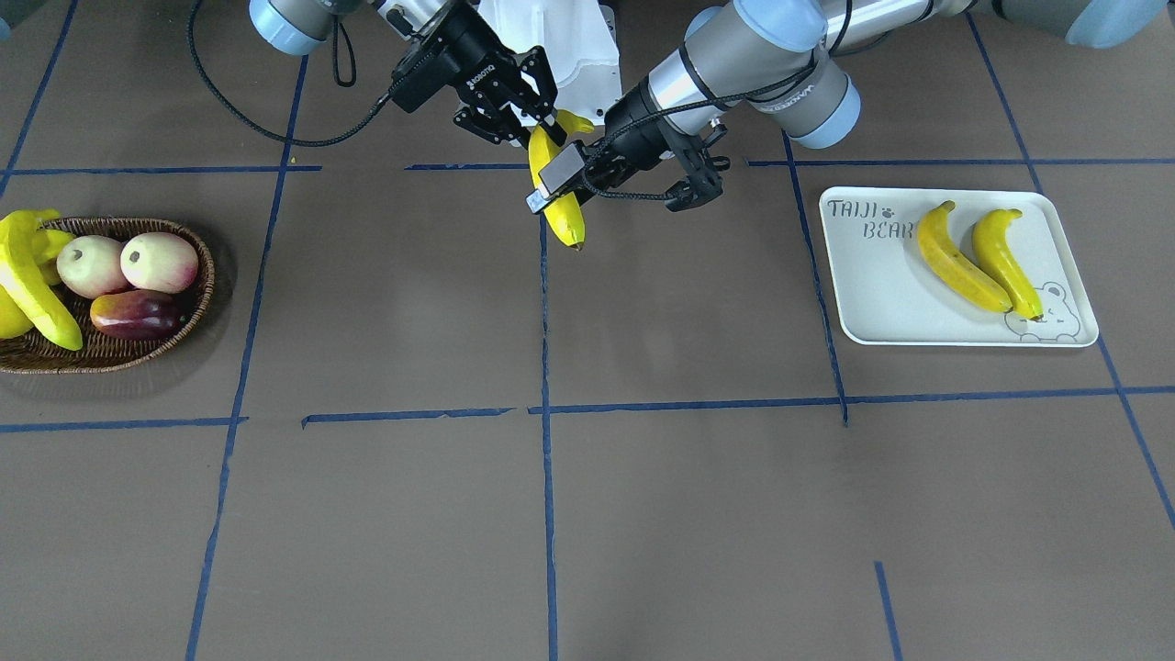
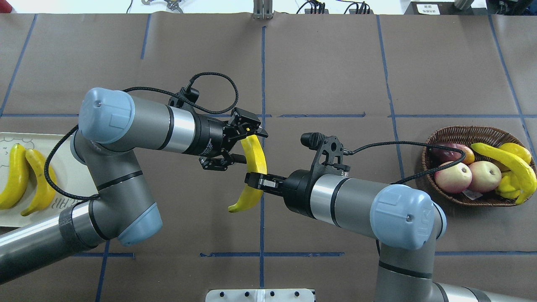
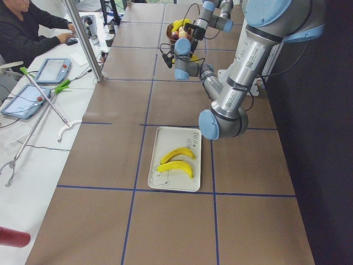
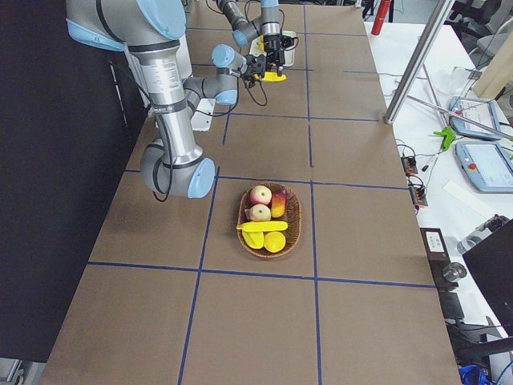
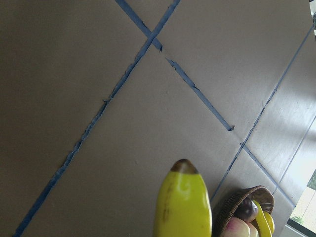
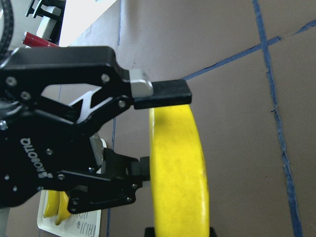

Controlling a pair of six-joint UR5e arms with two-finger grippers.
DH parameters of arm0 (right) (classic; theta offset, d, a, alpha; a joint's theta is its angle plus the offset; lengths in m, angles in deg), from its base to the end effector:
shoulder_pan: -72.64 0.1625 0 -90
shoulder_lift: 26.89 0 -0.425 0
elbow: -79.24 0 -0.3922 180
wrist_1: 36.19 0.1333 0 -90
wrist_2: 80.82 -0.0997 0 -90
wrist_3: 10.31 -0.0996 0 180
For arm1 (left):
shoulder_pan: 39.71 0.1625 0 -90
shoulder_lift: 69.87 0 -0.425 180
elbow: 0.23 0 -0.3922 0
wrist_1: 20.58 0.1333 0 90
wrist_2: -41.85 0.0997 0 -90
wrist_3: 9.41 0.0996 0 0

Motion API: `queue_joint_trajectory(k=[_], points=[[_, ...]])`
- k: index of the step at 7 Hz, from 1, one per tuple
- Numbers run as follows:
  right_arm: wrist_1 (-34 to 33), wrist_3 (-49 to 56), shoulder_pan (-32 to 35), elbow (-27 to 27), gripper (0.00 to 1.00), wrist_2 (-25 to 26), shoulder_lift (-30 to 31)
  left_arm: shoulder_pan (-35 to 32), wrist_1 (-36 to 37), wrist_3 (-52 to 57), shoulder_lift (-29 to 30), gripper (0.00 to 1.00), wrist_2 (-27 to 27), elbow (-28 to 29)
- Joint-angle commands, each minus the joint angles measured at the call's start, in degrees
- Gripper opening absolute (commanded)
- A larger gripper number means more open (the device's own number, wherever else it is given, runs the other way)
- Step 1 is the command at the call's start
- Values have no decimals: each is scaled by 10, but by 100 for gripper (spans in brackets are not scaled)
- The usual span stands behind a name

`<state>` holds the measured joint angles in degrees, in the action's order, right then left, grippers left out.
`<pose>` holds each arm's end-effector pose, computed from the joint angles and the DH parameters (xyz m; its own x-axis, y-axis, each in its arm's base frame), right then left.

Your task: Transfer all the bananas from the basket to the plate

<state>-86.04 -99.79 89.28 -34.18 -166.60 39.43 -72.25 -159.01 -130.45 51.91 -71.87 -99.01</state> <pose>-0.4787 -0.2899 0.1696 0.0492 0.0053 0.9988 -0.3556 0.9346 0.0126 0.4681 -0.4093 0.1707 -0.0664 -0.5176 -0.8530 0.1391 0.8418 -0.5216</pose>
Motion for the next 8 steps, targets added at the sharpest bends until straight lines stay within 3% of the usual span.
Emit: queue_joint_trajectory(k=[1,2,3,6,8], points=[[0,1,-1,0,2,1,0,-2,0,1,-5,6,1,-10],[0,0,-1,-1,29,0,-1,-6,0,2,-7,1,-1,-10],[0,-3,-1,-2,99,1,-3,-6,0,2,-7,0,-1,-10],[0,-1,5,-14,100,-3,2,-28,0,14,-43,0,-5,-11],[-9,3,16,-49,100,-13,24,-118,1,97,-109,0,-82,-10]])
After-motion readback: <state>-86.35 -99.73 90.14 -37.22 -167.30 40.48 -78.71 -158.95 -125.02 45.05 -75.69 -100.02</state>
